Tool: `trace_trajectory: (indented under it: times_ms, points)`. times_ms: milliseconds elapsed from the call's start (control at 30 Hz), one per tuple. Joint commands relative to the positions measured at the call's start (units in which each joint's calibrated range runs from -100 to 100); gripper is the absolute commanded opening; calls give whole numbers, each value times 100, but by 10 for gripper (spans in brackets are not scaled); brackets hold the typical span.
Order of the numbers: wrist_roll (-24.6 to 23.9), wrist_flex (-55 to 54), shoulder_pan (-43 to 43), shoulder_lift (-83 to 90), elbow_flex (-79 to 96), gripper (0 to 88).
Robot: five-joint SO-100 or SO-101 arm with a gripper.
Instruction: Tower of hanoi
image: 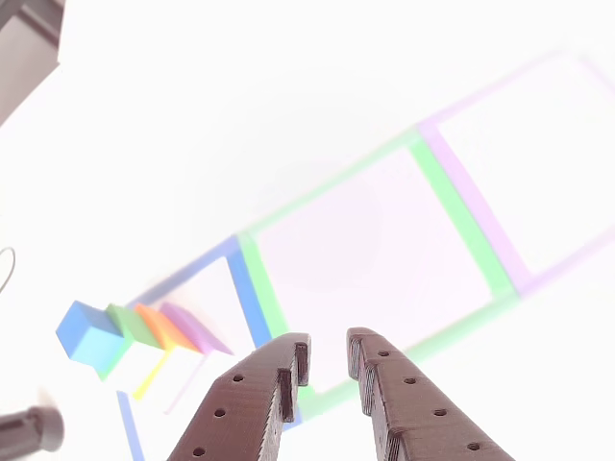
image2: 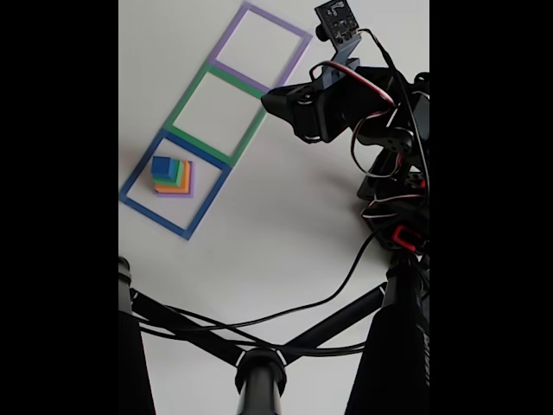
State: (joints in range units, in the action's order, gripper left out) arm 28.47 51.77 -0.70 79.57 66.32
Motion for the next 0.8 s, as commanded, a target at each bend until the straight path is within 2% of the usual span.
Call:
trace_trajectory:
  times_ms: [0, 167, 233, 333, 500, 767]
  points:
    - [-1334, -488, 137, 444, 532, 0]
    - [-3245, -253, 281, 969, 914, 0]
    - [-3735, -67, 348, 1090, 986, 0]
    - [-4783, 192, 348, 1260, 1159, 0]
    - [-6051, 410, 348, 1631, 1659, 0]
    - [-7556, 1155, 424, 2011, 2141, 0]
